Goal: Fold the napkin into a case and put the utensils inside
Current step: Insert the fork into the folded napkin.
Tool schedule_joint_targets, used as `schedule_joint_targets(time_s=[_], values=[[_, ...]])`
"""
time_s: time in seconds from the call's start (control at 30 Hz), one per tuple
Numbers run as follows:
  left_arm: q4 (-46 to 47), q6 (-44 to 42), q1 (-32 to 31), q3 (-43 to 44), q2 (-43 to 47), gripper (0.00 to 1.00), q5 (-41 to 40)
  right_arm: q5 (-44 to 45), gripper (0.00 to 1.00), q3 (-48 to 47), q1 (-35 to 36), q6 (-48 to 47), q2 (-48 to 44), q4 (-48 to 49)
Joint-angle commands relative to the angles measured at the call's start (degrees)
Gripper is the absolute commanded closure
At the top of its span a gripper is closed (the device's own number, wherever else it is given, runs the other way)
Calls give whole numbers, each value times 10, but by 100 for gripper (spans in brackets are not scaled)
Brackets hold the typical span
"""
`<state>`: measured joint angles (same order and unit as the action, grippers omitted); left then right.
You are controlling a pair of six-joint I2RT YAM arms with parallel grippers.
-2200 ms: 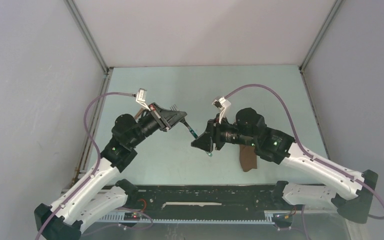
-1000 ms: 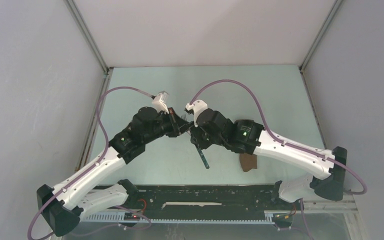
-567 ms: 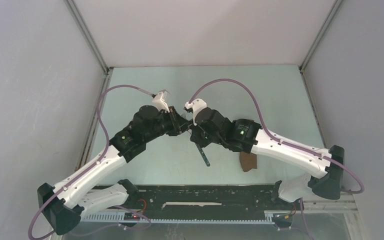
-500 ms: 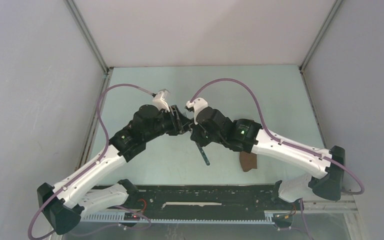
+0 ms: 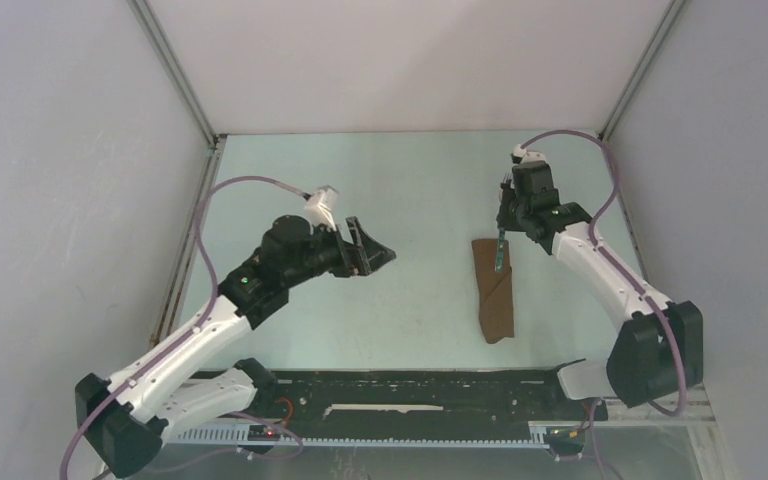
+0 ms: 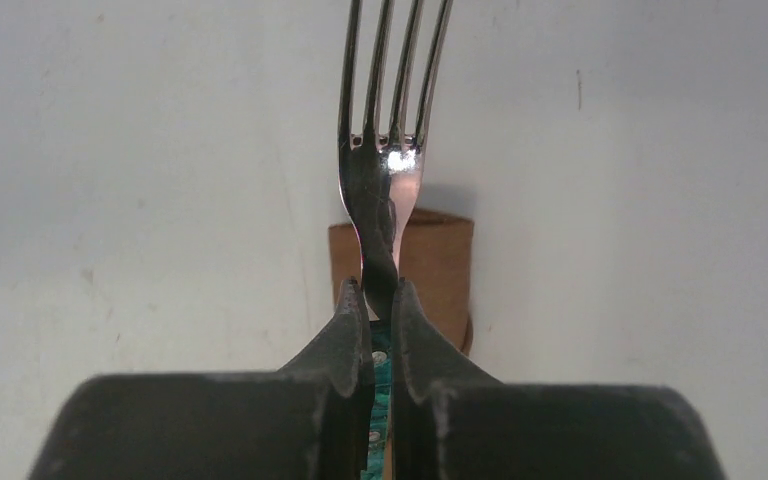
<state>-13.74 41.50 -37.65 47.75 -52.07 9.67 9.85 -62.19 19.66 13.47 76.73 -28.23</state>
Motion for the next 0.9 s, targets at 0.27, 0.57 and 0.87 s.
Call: schedule_joint_targets(time_s=[0.27,0.57,0.87], values=[[190,-94,-172,-25,-149,23,104,-52,100,3,-54,-33,107,127],[370,-182,-280,-26,-300,39,92,-28,100,43,-37,-38,137,160],[392,-214,-306,-9,-383,36,49,-4,100,87,-10,-30,116,159]])
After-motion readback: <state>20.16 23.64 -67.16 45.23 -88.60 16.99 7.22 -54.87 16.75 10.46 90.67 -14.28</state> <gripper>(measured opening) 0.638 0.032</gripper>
